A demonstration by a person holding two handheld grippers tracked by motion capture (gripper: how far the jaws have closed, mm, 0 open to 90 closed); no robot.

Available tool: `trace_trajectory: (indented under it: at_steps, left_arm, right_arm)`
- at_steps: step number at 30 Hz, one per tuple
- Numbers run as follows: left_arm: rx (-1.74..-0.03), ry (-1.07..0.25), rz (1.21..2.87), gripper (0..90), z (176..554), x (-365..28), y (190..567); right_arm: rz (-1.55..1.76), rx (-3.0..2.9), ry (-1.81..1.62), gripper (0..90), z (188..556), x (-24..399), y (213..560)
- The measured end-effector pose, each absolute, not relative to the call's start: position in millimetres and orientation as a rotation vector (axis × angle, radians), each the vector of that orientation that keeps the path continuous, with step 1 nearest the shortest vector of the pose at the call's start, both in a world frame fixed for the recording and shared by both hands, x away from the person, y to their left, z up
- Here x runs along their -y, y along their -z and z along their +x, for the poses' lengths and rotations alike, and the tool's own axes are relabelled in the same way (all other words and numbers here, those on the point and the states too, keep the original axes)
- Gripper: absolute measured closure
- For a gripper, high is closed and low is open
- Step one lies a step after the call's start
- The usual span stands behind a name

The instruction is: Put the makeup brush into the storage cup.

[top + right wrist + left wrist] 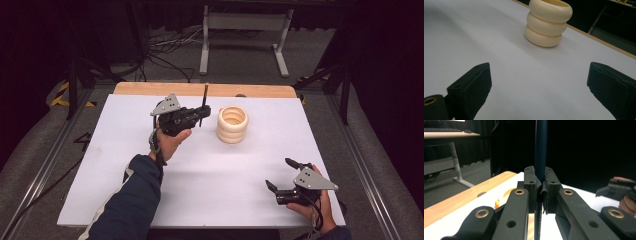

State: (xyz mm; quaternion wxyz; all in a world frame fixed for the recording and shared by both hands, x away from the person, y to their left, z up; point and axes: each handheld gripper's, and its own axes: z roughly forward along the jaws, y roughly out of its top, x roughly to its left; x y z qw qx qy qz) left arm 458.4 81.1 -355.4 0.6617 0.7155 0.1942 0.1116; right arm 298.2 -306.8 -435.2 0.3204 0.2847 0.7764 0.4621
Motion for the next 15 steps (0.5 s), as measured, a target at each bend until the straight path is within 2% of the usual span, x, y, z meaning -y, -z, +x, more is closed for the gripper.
trace_trajectory:
  at_steps: [15]
  left_arm:
    - [-0.409, -0.222, 1.595, 83.3, 475, -54, 350]
  right_arm:
    - [0.714, -2.029, -1.245, 5.9, 296, 304, 431]
